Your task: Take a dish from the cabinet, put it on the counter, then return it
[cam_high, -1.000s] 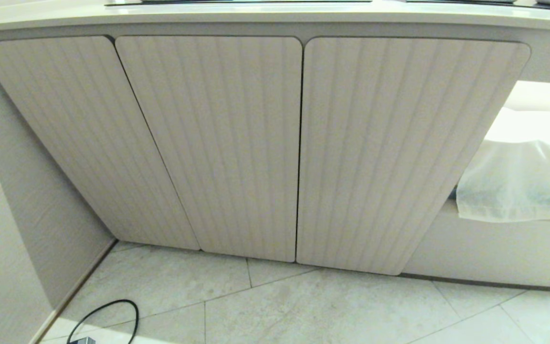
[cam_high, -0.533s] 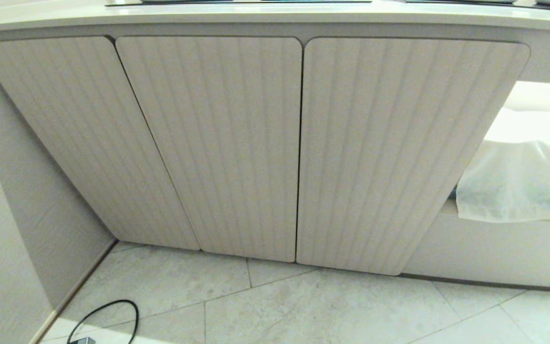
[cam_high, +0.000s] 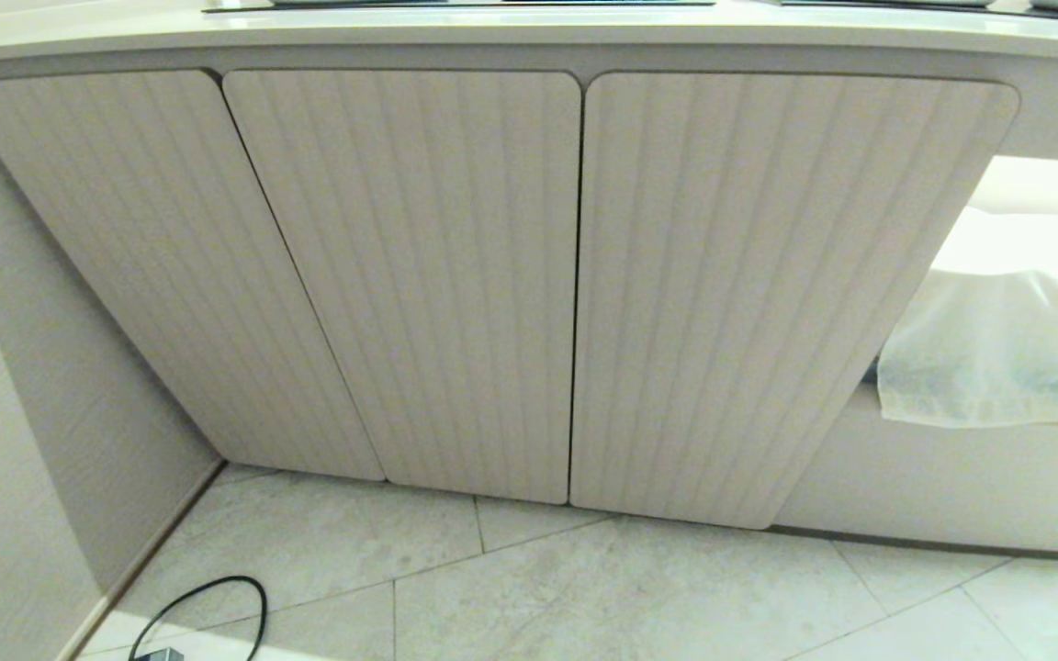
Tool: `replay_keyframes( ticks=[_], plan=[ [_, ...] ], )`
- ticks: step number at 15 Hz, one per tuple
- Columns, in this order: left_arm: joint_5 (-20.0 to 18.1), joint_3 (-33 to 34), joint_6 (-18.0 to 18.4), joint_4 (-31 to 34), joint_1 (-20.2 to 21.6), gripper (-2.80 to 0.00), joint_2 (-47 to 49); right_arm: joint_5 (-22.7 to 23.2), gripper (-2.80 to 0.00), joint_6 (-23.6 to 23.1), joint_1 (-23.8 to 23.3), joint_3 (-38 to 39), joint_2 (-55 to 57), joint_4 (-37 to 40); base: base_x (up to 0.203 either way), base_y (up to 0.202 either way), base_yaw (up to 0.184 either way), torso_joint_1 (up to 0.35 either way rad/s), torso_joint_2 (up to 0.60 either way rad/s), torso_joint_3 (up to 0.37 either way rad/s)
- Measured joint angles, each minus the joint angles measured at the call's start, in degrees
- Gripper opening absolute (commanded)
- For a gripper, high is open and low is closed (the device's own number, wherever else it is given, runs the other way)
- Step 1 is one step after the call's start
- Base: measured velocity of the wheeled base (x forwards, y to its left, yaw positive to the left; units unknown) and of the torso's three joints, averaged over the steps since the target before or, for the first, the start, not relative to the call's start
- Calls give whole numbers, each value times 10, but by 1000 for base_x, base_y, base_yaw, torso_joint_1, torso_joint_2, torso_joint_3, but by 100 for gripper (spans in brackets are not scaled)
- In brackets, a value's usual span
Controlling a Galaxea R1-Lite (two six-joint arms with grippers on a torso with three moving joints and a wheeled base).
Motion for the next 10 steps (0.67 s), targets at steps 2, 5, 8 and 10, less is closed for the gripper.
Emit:
replay_keyframes(
  ticks=[2, 5, 8, 10],
  plan=[
    [0, 0, 0, 0, 0, -280, 0, 0, -280, -2, 0, 0, -25, 0, 0, 0, 0, 0, 0, 0],
    [0, 0, 0, 0, 0, -280, 0, -1, -280, 11, 0, 0, -39, 4, 0, 0, 0, 0, 0, 0],
    [0, 0, 0, 0, 0, -280, 0, -13, -280, 36, -1, -1, -43, 24, 0, 0, 0, 0, 0, 0],
    [0, 0, 0, 0, 0, -280, 0, -13, -280, 37, -1, -2, -44, 23, 0, 0, 0, 0, 0, 0]
  ],
)
